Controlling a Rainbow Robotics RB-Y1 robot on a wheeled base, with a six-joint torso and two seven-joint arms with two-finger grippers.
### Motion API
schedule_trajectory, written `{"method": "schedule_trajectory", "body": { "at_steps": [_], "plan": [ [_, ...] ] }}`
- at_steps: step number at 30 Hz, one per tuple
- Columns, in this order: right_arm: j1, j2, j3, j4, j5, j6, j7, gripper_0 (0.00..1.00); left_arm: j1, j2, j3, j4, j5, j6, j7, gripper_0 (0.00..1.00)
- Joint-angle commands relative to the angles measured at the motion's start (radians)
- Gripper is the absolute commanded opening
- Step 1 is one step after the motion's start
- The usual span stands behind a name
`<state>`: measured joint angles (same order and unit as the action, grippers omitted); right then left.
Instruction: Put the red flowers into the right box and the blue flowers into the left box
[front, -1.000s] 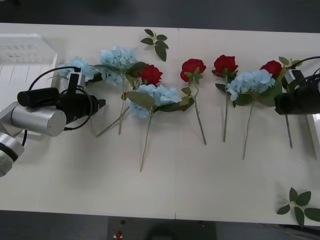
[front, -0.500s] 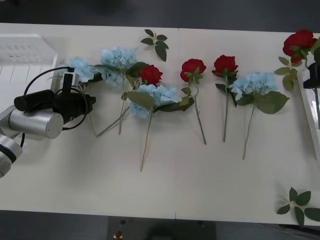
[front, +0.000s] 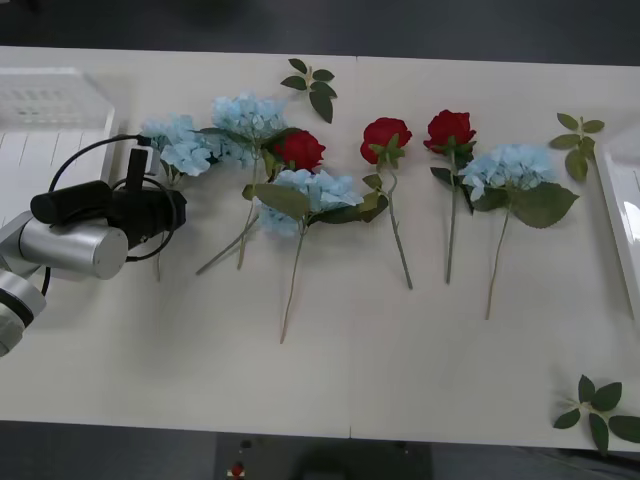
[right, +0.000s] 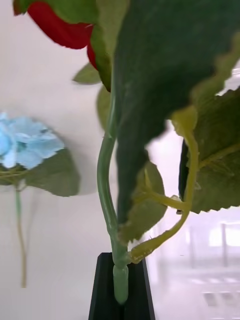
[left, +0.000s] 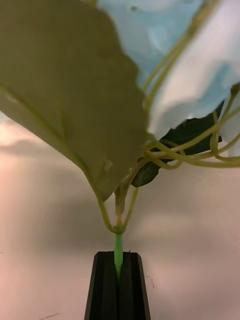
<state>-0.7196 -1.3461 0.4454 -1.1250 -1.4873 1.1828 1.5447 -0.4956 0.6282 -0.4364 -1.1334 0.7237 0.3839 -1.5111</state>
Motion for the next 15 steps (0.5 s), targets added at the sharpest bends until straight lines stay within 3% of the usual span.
{"method": "schedule_trajectory", "body": {
  "at_steps": [1, 6, 15],
  "plan": [
    [-0.029, -0.027, -0.017, 0.086, 0.025, -0.017, 0.16, 0.0, -0.035, 0.011, -0.015, -0.003, -0.006, 0.009, 0.04, 0.0],
    [-0.031, 0.012, -0.017, 0.192, 0.087, -0.061, 0.252, 0.0, -0.035, 0.031, -0.015, -0.02, 0.003, 0.036, 0.04, 0.0],
    [-0.031, 0.119, -0.017, 0.356, 0.248, -0.19, 0.342, 0.0, -0.034, 0.079, 0.034, -0.121, 0.022, 0.243, 0.034, 0.0]
  ]
}}
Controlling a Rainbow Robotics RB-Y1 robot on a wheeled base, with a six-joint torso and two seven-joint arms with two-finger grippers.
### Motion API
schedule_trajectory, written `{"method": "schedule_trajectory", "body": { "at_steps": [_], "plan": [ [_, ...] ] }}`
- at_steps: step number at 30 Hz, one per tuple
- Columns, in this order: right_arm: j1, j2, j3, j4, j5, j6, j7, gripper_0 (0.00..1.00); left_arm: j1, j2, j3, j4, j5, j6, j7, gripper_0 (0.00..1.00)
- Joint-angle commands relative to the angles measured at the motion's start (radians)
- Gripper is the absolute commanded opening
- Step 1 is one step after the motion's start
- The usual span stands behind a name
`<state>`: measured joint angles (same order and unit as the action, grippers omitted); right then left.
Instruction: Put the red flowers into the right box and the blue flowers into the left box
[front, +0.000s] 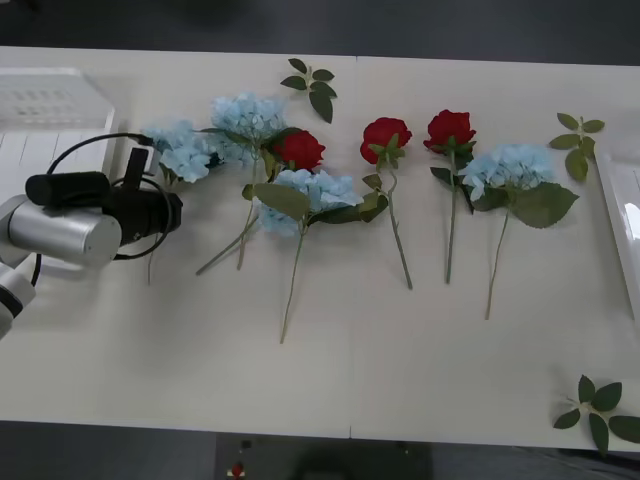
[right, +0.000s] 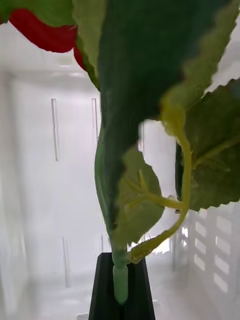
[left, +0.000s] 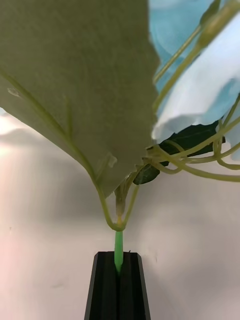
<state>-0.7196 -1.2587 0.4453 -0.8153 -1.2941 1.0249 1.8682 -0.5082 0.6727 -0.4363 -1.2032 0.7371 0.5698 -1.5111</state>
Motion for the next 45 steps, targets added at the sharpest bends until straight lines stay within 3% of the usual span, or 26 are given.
{"method": "schedule_trajectory", "body": {
  "at_steps": [1, 9, 17, 19, 20, 21, 22, 31, 35, 45],
  "plan": [
    [-0.029, 0.045, -0.017, 0.062, 0.076, -0.046, 0.022, 0.0, -0.019, 0.036, 0.045, -0.065, 0.01, 0.082, 0.031, 0.0],
    [-0.029, 0.107, -0.017, 0.163, 0.202, -0.115, 0.042, 0.0, -0.019, 0.033, 0.191, -0.187, 0.028, 0.332, 0.009, 0.0],
    [-0.029, 0.128, -0.017, 0.166, 0.286, -0.135, 0.051, 0.0, 0.023, 0.031, 0.34, -0.349, 0.048, 0.476, -0.003, 0.0],
    [-0.029, 0.131, -0.019, 0.166, 0.283, -0.138, 0.049, 0.2, 0.033, 0.033, 0.378, -0.391, 0.051, 0.527, -0.004, 0.0],
    [-0.03, 0.131, -0.019, 0.166, 0.277, -0.151, 0.045, 0.61, 0.042, 0.031, 0.419, -0.435, 0.053, 0.581, -0.006, 0.0],
    [-0.029, 0.131, -0.019, 0.166, 0.274, -0.155, 0.046, 0.76, 0.043, 0.031, 0.435, -0.452, 0.053, 0.604, -0.008, 0.0],
    [-0.03, 0.131, -0.017, 0.166, 0.269, -0.16, 0.049, 0.85, 0.05, 0.031, 0.464, -0.483, 0.054, 0.647, -0.008, 0.0],
    [-0.03, 0.131, -0.026, 0.154, 0.213, -0.149, 0.058, 0.86, 0.054, 0.033, 0.683, -0.659, 0.091, 0.964, -0.018, 0.0],
    [-0.029, 0.124, -0.076, 0.11, 0.182, -0.062, 0.062, 0.86, 0.048, 0.041, 0.783, -0.687, 0.147, 1.042, -0.024, 0.0],
    [-0.03, 0.07, -0.254, -0.151, 0.18, 0.3, 0.023, 0.86, 0.062, 0.122, 0.863, -0.68, 0.153, 0.947, -0.018, 0.0]
  ]
}}
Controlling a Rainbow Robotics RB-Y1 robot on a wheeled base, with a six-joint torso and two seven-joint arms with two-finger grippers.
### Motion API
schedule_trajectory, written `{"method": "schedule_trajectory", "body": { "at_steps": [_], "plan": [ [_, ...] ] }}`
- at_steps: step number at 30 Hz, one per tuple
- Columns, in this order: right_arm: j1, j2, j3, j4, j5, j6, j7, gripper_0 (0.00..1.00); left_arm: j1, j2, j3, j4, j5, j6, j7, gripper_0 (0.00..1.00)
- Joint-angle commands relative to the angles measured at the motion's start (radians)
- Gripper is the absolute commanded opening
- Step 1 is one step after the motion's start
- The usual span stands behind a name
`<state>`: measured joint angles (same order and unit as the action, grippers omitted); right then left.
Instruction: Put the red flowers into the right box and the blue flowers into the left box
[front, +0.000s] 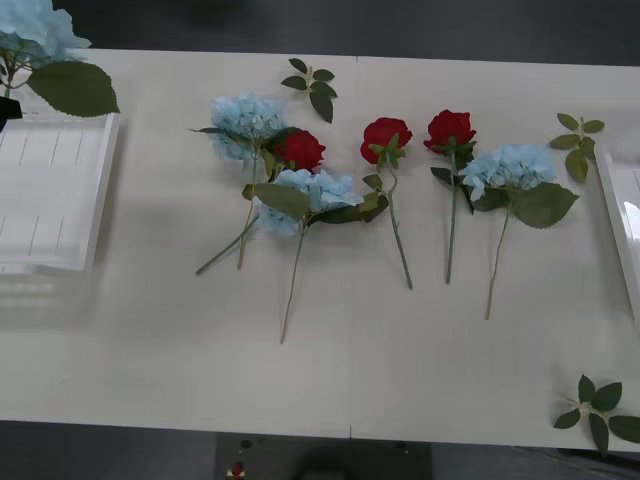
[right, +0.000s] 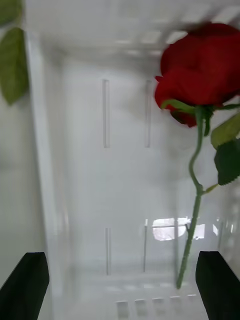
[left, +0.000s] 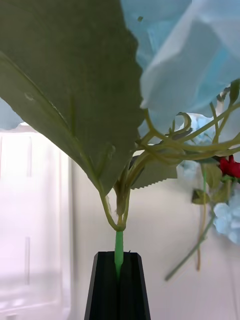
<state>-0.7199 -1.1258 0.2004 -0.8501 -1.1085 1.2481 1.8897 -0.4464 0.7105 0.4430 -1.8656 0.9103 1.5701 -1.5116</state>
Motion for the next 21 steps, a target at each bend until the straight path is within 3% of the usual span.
{"method": "schedule_trajectory", "body": {
  "at_steps": [1, 6, 11, 17, 21],
  "plan": [
    [-0.029, -0.066, -0.018, -0.144, -0.008, 0.106, -0.021, 0.86, 0.006, 0.093, -0.02, -0.015, -0.034, -0.065, -0.016, 0.0],
    [-0.029, -0.071, -0.049, -0.254, -0.025, 0.243, -0.123, 0.86, 0.052, 0.141, -0.058, 0.011, -0.108, -0.191, -0.009, 0.0],
    [-0.006, -0.049, -0.049, -0.305, -0.108, 0.287, -0.256, 0.86, 0.058, 0.161, -0.129, 0.114, -0.111, -0.36, -0.007, 0.0],
    [0.108, -0.034, -0.049, -0.44, -0.172, 0.208, -0.432, 0.87, 0.054, 0.167, -0.207, 0.22, -0.128, -0.529, -0.019, 0.0],
    [0.197, -0.023, -0.047, -0.547, -0.165, 0.122, -0.508, 0.86, 0.052, 0.181, -0.222, 0.258, -0.136, -0.565, -0.016, 0.0]
  ]
}}
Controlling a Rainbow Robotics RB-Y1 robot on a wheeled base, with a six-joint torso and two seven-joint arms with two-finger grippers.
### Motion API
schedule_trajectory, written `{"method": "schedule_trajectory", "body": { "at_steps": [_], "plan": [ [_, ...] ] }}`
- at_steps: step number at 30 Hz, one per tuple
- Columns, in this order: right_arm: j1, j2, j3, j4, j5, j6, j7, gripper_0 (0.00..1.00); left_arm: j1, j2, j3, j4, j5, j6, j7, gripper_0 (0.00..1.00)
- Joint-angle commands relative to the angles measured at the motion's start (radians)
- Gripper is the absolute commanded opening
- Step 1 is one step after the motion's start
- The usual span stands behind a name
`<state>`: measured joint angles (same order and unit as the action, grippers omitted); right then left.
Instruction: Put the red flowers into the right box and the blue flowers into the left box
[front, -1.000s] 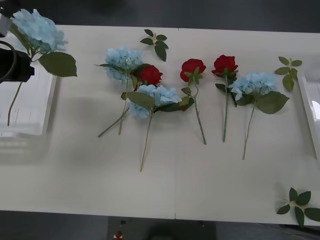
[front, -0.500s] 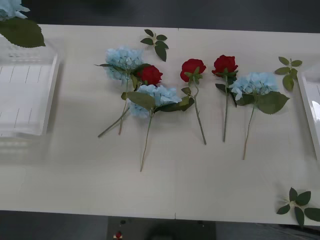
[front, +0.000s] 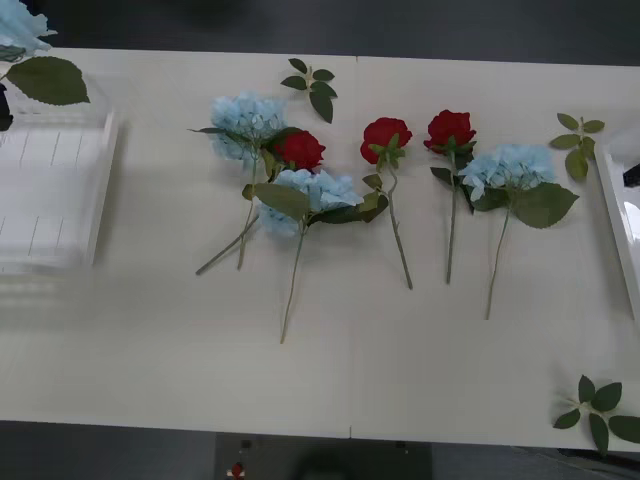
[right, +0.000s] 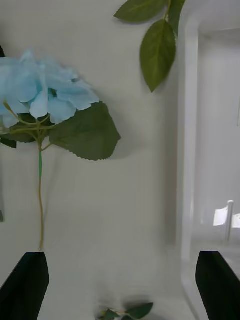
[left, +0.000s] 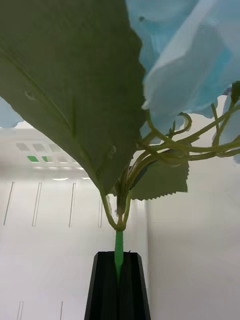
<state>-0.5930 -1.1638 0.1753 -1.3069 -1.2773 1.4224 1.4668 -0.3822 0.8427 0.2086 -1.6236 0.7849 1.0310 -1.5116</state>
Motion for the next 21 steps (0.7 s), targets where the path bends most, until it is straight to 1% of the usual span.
{"method": "schedule_trajectory", "body": {
  "at_steps": [1, 2, 5, 7, 10, 15, 21],
  "plan": [
    [0.07, 0.015, -0.022, -0.091, 0.004, -0.053, -0.085, 0.86, -0.012, 0.049, 0.012, 0.016, -0.01, -0.026, -0.016, 0.0],
    [0.12, 0.036, -0.022, -0.146, 0.015, -0.094, -0.137, 0.86, -0.012, 0.059, 0.017, 0.034, -0.021, -0.026, -0.01, 0.0],
    [0.165, 0.069, -0.022, -0.198, 0.042, -0.131, -0.187, 0.86, -0.011, 0.07, 0.026, 0.067, -0.032, -0.028, -0.002, 0.0],
    [0.18, 0.102, -0.022, -0.232, 0.098, -0.135, -0.226, 0.86, -0.012, 0.081, 0.034, 0.102, -0.039, -0.035, 0.001, 0.0],
    [0.183, 0.158, -0.022, -0.255, 0.167, -0.128, -0.276, 0.86, -0.011, 0.088, 0.034, 0.163, -0.045, -0.052, 0.002, 0.0],
    [0.183, 0.243, -0.02, -0.278, 0.289, -0.125, -0.339, 0.86, -0.012, 0.09, 0.034, 0.283, -0.055, -0.157, -0.004, 0.0],
    [0.173, 0.3, 0.027, -0.281, 0.424, -0.154, -0.353, 0.86, -0.012, 0.09, -0.009, 0.377, -0.056, -0.23, -0.004, 0.0]
  ]
}}
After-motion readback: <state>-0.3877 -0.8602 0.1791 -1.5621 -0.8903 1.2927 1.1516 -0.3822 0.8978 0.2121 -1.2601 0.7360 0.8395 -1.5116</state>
